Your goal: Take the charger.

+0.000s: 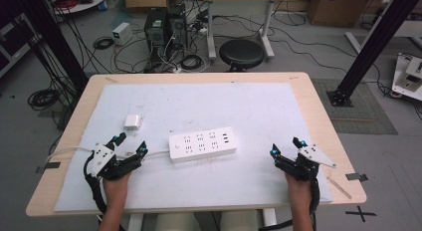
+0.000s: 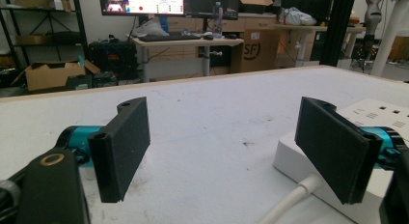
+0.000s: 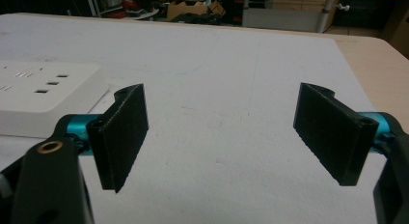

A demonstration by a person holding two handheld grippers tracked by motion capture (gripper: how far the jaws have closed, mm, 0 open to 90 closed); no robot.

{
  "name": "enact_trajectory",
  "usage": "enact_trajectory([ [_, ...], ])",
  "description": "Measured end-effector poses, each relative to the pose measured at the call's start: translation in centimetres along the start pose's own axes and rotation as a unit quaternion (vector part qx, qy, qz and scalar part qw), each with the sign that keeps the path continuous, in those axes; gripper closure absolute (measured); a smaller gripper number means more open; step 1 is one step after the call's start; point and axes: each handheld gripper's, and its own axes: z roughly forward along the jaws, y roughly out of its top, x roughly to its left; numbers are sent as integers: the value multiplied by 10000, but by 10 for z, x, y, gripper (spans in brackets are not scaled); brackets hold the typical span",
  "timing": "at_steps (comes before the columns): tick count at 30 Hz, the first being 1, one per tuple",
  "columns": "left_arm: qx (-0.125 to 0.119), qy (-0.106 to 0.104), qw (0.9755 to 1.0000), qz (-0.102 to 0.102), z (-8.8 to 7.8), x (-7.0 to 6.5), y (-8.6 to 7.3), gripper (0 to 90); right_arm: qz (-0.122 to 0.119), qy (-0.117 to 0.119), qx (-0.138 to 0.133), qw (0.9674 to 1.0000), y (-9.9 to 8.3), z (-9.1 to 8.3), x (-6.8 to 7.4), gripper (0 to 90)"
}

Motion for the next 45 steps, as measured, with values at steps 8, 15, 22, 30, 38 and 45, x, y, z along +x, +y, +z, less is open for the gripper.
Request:
enact_trajectory([
  [8,3,4,10000,-14,0,0,0,199,9,-19,-17,10000,0,-1,1,203],
  [15,-4,9,10000,-7,0,0,0,199,-14,-3,-18,10000,0,0,0,203],
  [22,-11,4,10000,13,0,0,0,200,4,1,1,10000,0,0,1,203],
  [30,59,45,9999,-109,2,1,1,200,-36,2,35,10000,1,1,1,203],
  [38,319,240,9992,-73,7,11,27,199,-29,1,77,10000,1,1,1,203],
  [45,568,195,9982,-58,20,22,64,199,-51,2,68,10000,1,1,1,203],
])
